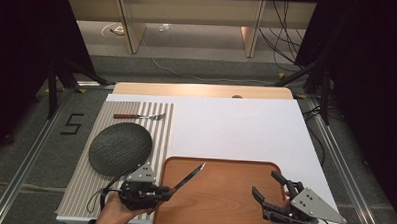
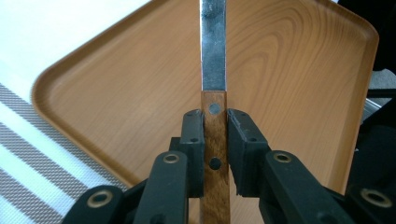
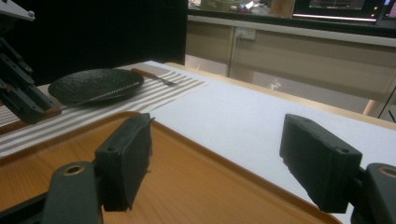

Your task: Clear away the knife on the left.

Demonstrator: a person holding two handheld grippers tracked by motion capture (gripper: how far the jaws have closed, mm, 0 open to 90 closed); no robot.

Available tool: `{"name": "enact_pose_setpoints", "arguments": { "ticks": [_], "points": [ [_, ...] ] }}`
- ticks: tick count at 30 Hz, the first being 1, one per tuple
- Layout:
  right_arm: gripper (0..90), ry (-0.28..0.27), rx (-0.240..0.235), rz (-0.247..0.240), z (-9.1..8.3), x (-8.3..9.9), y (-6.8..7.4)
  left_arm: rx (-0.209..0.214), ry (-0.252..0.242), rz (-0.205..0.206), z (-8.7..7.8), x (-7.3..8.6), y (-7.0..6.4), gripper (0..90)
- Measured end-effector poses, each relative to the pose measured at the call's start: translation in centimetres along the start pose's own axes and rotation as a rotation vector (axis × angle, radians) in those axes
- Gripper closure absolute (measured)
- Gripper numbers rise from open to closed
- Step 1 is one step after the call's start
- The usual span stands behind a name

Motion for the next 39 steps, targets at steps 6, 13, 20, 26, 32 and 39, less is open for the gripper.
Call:
{"name": "enact_pose_setpoints", "arguments": {
  "ticks": [6, 13, 20, 26, 32, 39],
  "points": [
    [26.3, -0.001, 0.000, 0.002, 0.0, 0.0, 0.0, 0.021, 0.022, 0.004, 1.0, -0.2, -0.2, 76.9],
    [26.3, -0.001, -0.001, 0.002, 0.0, 0.0, 0.0, 0.036, 0.035, 0.001, 1.7, -0.3, -0.5, 76.9],
    [26.3, -0.002, 0.000, 0.000, -0.1, 0.0, 0.0, 0.053, 0.052, -0.009, 2.4, -0.3, -0.5, 76.9],
    [26.3, -0.001, -0.001, 0.000, -0.1, 0.0, 0.0, 0.071, 0.064, -0.030, 2.9, -0.2, -0.5, 76.8],
    [26.3, -0.002, 0.000, -0.001, -0.1, 0.0, 0.0, 0.087, 0.089, -0.041, 3.5, -0.1, -0.6, 76.9],
    [26.3, -0.001, 0.002, 0.001, -0.1, 0.0, 0.0, 0.082, 0.120, -0.049, 4.2, 0.0, -0.8, 76.8]
  ]
}}
Point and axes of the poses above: each handheld gripper's, and its own axes: z roughly forward along the jaws, x roughly out of its underside, y roughly to its left, the point moved 1 cm from there along z, roughly forward along the jaws, and after that the axes turned 11 degrees about x, right-handed, at the moved point
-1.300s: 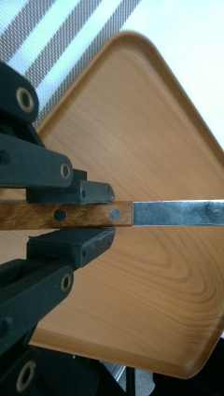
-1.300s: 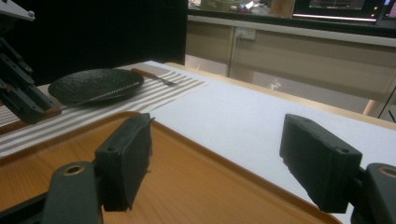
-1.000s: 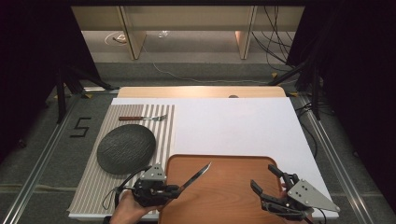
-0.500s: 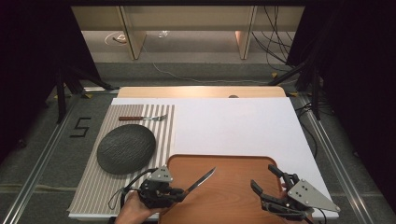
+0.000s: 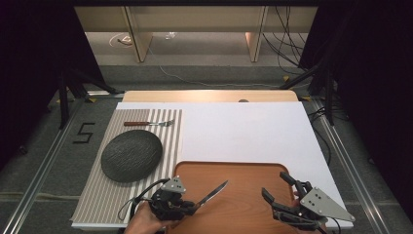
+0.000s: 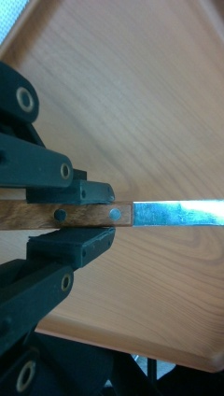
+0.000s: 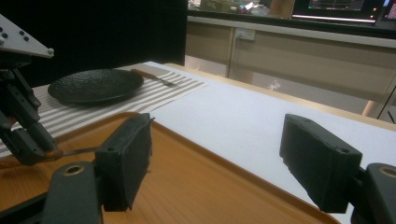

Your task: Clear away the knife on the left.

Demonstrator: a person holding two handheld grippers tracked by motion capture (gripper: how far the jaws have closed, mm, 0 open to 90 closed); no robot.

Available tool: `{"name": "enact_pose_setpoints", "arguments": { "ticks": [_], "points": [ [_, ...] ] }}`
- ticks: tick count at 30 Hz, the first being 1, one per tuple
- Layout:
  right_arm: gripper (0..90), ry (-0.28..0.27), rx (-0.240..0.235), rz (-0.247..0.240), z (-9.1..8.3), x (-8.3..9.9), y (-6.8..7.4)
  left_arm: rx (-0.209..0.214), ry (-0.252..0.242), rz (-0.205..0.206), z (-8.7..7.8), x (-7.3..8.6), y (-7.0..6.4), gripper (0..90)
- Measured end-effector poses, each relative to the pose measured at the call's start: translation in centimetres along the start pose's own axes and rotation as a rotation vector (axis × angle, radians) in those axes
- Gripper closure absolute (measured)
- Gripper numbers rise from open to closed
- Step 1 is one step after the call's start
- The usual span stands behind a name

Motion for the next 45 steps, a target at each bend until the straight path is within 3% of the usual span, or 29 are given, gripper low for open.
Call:
{"name": "enact_pose_setpoints", "arguments": {
  "ticks": [6, 15, 24, 30, 33, 38, 45],
  "points": [
    [26.3, 0.000, -0.001, -0.001, 0.0, 0.0, 0.0, 0.009, 0.050, -0.015, 1.0, 0.2, 0.1, 76.8],
    [26.3, 0.000, -0.001, 0.000, 0.0, 0.0, 0.0, 0.016, 0.078, -0.038, 1.9, 0.3, 0.2, 76.7],
    [26.4, 0.000, 0.000, 0.000, 0.0, 0.0, 0.0, 0.004, 0.102, -0.034, 2.5, 0.3, 0.0, 76.5],
    [26.4, 0.000, -0.002, 0.000, 0.0, 0.0, 0.0, 0.010, 0.098, -0.007, 2.7, 0.3, -0.2, 75.5],
    [26.4, 0.001, 0.000, 0.000, 0.0, 0.0, 0.0, 0.015, 0.092, -0.003, 2.6, 0.2, -0.2, 64.0],
    [26.4, 0.001, -0.001, 0.000, 0.0, 0.0, 0.0, 0.028, 0.022, 0.024, 2.1, -0.3, -0.7, 49.6],
    [26.4, 0.000, -0.001, -0.001, 0.0, 0.0, 0.0, -0.026, -0.032, 0.127, 2.1, -0.6, -1.6, 31.0]
  ]
}}
Point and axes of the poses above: each handheld gripper's, and its own axes: z roughly forward along the jaws, x roughly out of its underside, y roughly to its left, the point moved 1 cm from there along z, roughly forward along the jaws, and after that the axes turned 11 degrees about x, right-handed, at the moved point
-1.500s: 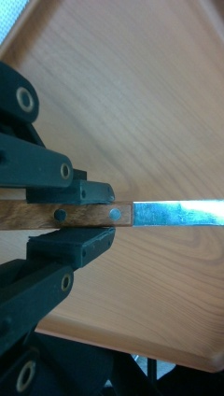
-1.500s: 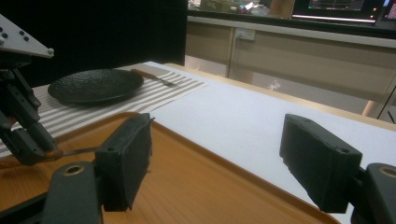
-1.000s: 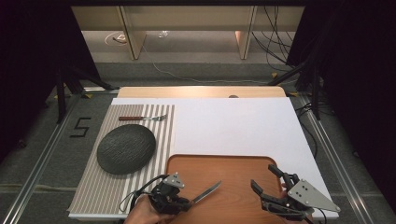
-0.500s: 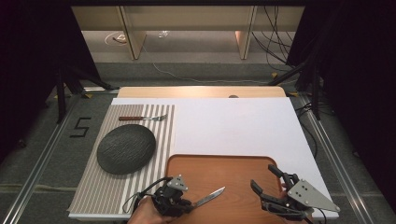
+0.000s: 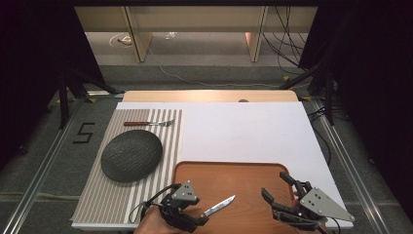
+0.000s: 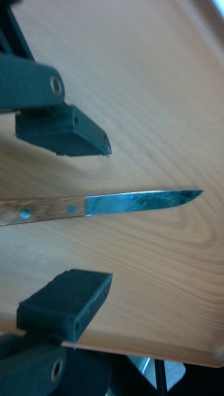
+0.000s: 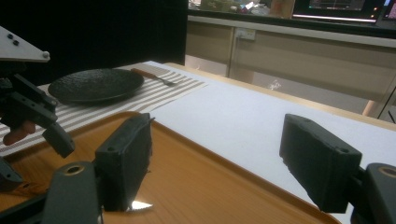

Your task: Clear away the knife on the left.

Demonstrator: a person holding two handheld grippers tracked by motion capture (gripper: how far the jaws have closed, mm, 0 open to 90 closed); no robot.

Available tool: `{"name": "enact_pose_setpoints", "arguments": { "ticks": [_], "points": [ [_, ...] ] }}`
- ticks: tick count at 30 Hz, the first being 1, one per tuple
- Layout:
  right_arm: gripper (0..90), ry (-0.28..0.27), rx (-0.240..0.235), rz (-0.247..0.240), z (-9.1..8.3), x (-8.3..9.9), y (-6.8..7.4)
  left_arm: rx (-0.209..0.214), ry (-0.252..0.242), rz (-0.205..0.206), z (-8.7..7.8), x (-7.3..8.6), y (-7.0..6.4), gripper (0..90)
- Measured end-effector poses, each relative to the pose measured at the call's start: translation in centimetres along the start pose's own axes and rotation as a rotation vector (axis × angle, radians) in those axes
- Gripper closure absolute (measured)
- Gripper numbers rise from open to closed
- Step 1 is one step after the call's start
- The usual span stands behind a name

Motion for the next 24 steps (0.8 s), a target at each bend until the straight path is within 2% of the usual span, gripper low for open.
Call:
{"name": "enact_pose_setpoints", "arguments": {
  "ticks": [3, 5, 7, 10, 14, 17, 20, 22, 24],
  "points": [
    [26.4, 0.001, 0.001, 0.000, 0.0, 0.0, 0.0, -0.016, -0.009, 0.041, 0.1, -0.1, -0.3, 27.6],
    [26.4, 0.001, 0.001, 0.001, 0.0, 0.0, 0.0, -0.022, -0.034, 0.069, 0.1, -0.1, -0.6, 30.0],
    [26.4, 0.000, 0.000, 0.000, 0.0, 0.0, 0.0, -0.023, -0.068, 0.086, 0.1, -0.2, -0.9, 40.1],
    [26.4, -0.002, 0.000, -0.002, 0.0, 0.0, 0.0, -0.010, -0.081, 0.070, 0.2, -0.3, -0.9, 51.8],
    [26.5, -0.001, 0.000, 0.000, 0.0, 0.0, 0.0, -0.007, -0.061, 0.071, 0.8, -0.2, -0.9, 66.4],
    [26.4, 0.001, -0.001, -0.002, 0.0, 0.0, 0.0, 0.000, -0.042, 0.074, 1.5, -0.1, -0.9, 70.9],
    [26.4, -0.001, 0.000, -0.001, 0.0, 0.0, 0.0, -0.004, 0.001, 0.073, 2.2, -0.1, -1.0, 78.5],
    [26.5, 0.000, 0.000, -0.001, 0.0, 0.0, 0.0, -0.008, 0.027, 0.089, 2.6, -0.1, -1.0, 83.3],
    [26.4, 0.000, 0.000, -0.001, 0.0, 0.0, 0.0, -0.005, 0.039, 0.075, 2.9, -0.2, -1.1, 86.1]
  ]
}}
Point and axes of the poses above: each handheld gripper's, and its own axes: z roughly forward along the jaws, x roughly out of its underside, y roughly to its left, the point moved 1 cm from there along z, roughly forward along the jaws, and after that the axes turned 11 degrees about x, right-handed, at the moved point
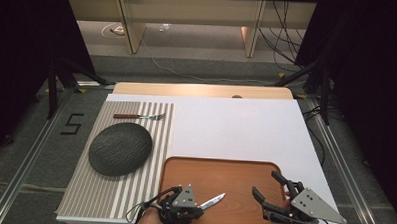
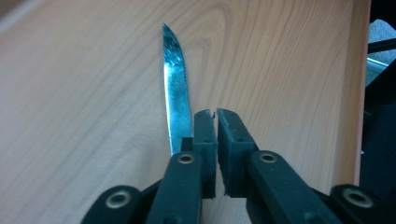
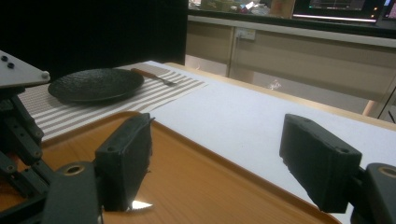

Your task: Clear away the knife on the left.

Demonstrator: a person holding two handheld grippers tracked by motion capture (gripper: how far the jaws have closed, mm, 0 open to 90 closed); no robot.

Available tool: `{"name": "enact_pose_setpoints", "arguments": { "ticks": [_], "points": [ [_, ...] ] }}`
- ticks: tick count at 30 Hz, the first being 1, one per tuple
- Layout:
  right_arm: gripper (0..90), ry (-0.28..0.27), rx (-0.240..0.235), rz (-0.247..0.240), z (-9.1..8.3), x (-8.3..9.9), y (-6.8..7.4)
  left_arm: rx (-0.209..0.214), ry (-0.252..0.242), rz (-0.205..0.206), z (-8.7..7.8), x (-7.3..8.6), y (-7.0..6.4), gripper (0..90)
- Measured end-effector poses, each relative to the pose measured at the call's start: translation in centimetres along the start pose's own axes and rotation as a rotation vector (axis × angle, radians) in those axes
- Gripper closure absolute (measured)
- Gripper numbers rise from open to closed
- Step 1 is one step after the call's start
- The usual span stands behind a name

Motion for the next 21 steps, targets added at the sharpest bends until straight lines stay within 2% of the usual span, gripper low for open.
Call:
{"name": "enact_pose_setpoints", "arguments": {
  "ticks": [3, 8, 12, 21],
  "points": [
    [26.5, 0.001, 0.000, -0.001, 0.02, 0.01, -0.01, 0.001, 0.013, -0.005, 0.36, -0.04, 0.01, 89.3],
    [26.5, 0.000, 0.000, 0.000, 0.00, 0.01, -0.02, -0.001, 0.035, -0.005, 0.78, -0.06, 0.00, 89.5],
    [26.4, -0.001, 0.000, 0.000, 0.00, 0.01, -0.02, -0.011, 0.048, -0.020, 0.97, -0.04, 0.02, 89.6],
    [26.4, 0.000, 0.000, 0.000, 0.01, 0.01, 0.00, -0.023, 0.047, -0.033, 0.86, 0.04, 0.29, 89.6]
  ]
}}
Point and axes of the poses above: each handheld gripper's, and its own axes: z roughly forward along the jaws, x roughly out of its underside, y roughly to its left, the point moved 1 cm from there along z, roughly forward along the jaws, and after that the axes turned 11 degrees about x, right-handed, at the moved point
